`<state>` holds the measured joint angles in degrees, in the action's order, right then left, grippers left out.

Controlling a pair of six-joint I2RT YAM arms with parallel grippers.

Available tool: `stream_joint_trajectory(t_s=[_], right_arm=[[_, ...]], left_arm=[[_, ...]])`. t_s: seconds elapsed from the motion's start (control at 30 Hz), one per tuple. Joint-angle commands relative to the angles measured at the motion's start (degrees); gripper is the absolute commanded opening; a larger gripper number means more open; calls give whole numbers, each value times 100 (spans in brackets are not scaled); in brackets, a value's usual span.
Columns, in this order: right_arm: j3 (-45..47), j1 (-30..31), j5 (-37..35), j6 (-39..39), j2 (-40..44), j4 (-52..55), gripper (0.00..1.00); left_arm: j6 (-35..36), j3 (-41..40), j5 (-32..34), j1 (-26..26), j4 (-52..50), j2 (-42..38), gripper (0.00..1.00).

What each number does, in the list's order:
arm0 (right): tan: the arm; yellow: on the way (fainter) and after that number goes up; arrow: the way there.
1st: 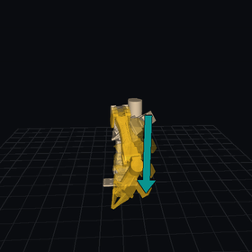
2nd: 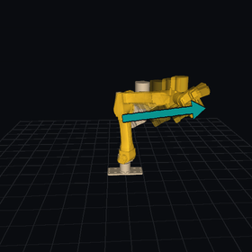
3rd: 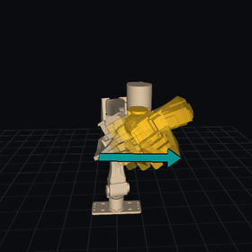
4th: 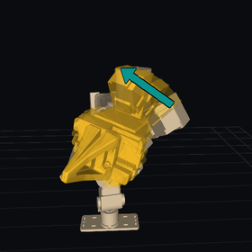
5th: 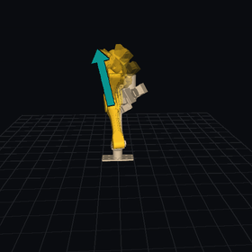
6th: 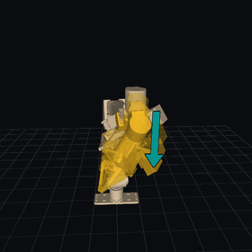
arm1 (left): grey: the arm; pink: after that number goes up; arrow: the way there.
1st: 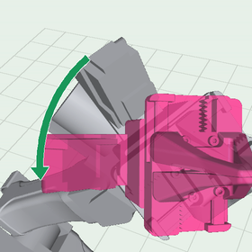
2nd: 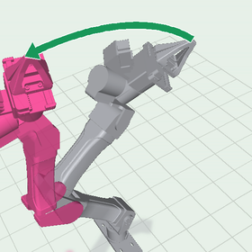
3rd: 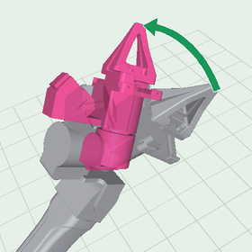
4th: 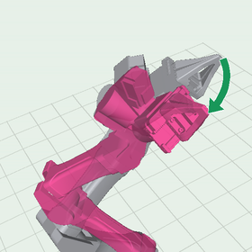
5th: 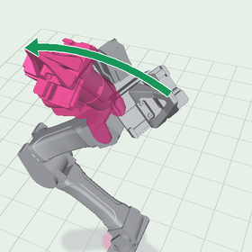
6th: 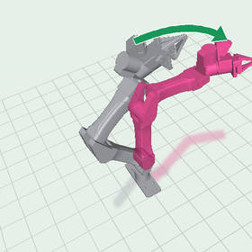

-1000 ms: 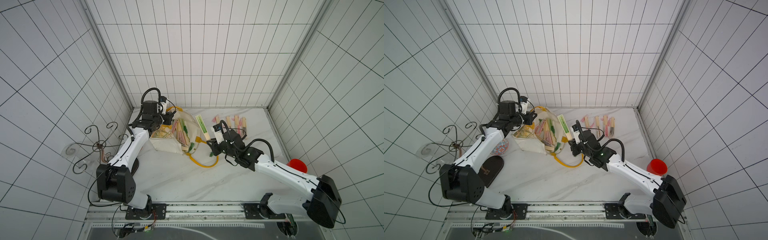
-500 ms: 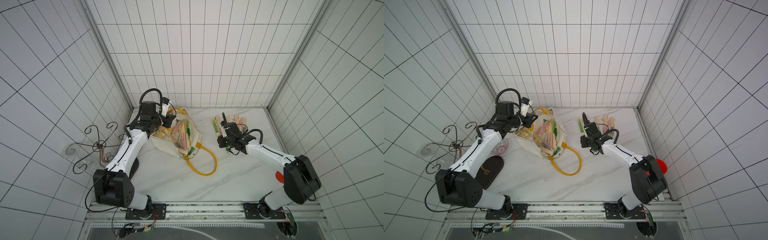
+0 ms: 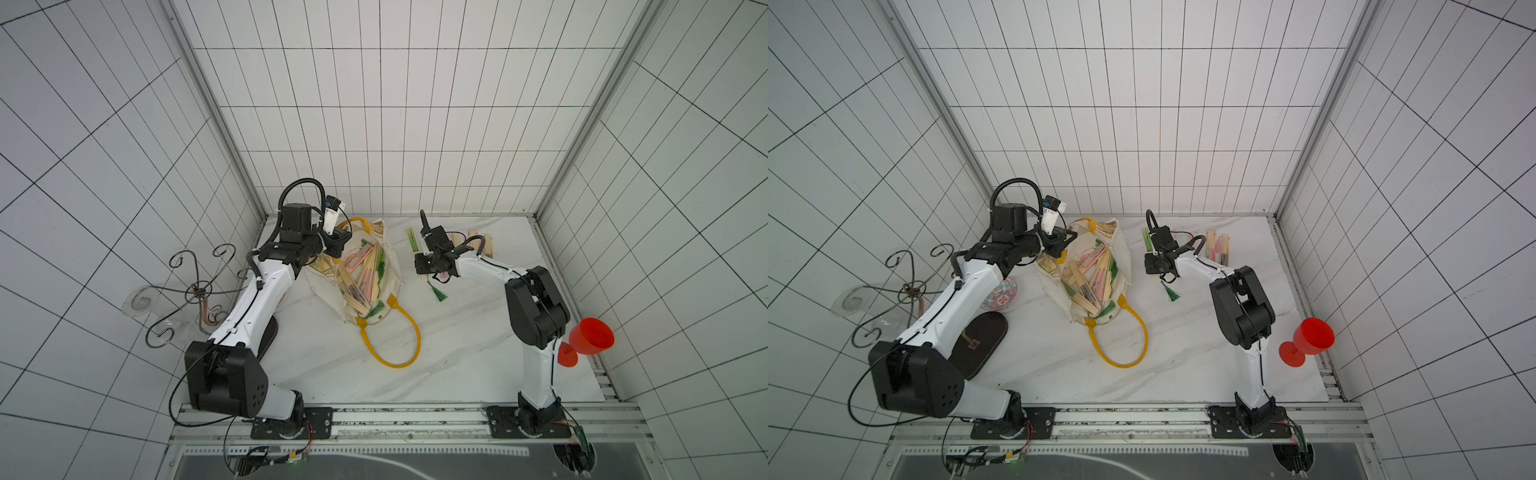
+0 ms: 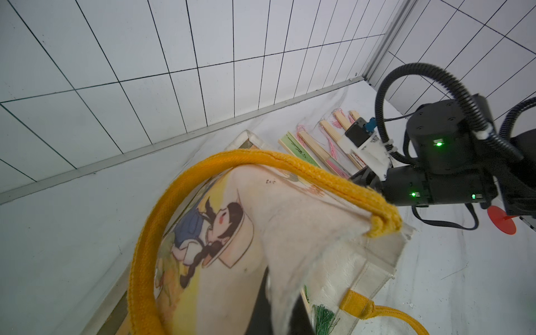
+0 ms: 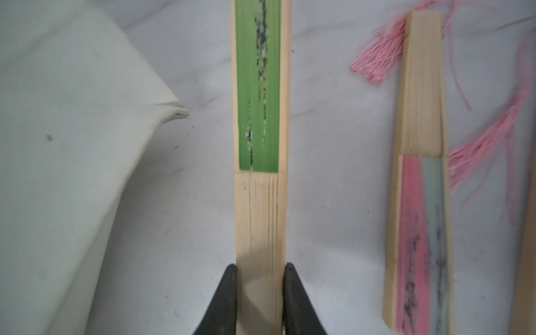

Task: Take out the folding fans from the tote bags
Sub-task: Place the folding fan at the center of the board.

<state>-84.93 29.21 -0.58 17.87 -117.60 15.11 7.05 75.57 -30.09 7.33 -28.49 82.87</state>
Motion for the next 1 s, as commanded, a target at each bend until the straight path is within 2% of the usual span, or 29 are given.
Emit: stream_joint_trajectory(t_s=[0.0, 0.2, 0.33, 0.6, 0.8, 0.97], right_arm=[[-798, -126, -95, 41, -320, 185, 0], [-1098, -289, 51, -24, -725, 224, 2], [-1062, -314, 137, -99, -773, 222, 21], [-959, -321, 128, -212, -438, 396, 45], [-518, -290, 89, -275, 458, 375, 45], [582, -38, 36, -409, 1776, -132, 44]], left_arm=[[60, 10, -213, -21, 542, -289, 0], [9, -22, -199, -21, 618, -306, 0], [-6, -31, -191, -21, 643, -296, 0], [-19, -34, -190, -21, 661, -302, 0], [-46, -41, -202, -28, 669, -289, 0], [-54, -50, -190, -21, 687, -298, 0]])
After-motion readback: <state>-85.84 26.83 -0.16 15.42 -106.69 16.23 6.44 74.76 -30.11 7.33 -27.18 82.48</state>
